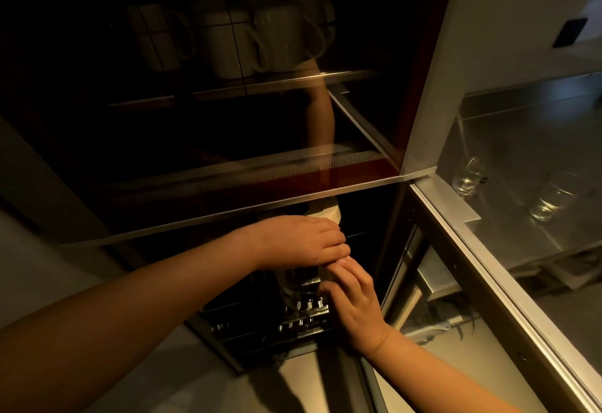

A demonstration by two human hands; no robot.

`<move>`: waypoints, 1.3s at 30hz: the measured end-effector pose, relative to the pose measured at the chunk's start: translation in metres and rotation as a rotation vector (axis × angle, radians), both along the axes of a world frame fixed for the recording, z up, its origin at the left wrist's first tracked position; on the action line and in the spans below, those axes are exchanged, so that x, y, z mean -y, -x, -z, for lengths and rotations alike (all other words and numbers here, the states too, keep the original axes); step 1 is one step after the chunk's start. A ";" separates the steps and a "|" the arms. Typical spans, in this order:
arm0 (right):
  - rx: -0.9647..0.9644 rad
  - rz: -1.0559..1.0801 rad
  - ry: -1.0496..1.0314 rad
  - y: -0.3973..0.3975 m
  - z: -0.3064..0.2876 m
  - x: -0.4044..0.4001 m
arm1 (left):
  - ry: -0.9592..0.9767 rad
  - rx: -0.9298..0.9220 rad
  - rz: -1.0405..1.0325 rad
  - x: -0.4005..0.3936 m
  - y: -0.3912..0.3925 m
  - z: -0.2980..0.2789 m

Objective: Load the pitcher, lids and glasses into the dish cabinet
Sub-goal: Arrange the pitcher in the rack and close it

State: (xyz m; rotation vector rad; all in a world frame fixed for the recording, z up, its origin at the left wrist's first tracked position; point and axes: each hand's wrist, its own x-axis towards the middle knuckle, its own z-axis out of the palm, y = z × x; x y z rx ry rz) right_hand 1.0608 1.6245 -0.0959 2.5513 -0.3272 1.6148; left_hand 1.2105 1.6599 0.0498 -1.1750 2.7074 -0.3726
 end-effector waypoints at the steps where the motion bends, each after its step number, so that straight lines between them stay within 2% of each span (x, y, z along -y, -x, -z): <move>1: 0.000 0.011 -0.006 -0.002 0.001 0.001 | 0.000 0.006 0.002 0.002 -0.001 0.000; 7: 0.008 0.057 0.005 -0.008 0.007 0.001 | 0.001 0.013 0.010 0.003 -0.002 0.002; 24: 0.155 -0.033 0.036 0.004 0.015 0.001 | 0.073 0.057 0.132 0.002 0.018 0.000; 31: 0.134 0.001 0.049 -0.002 0.022 0.014 | 0.070 0.081 0.122 0.011 0.017 0.000; 36: 0.065 0.018 -0.035 -0.006 0.016 0.017 | 0.105 0.079 0.113 0.018 0.008 -0.005; 39: 0.015 0.003 -0.200 0.002 0.014 0.013 | 0.097 0.058 0.097 0.019 0.003 -0.004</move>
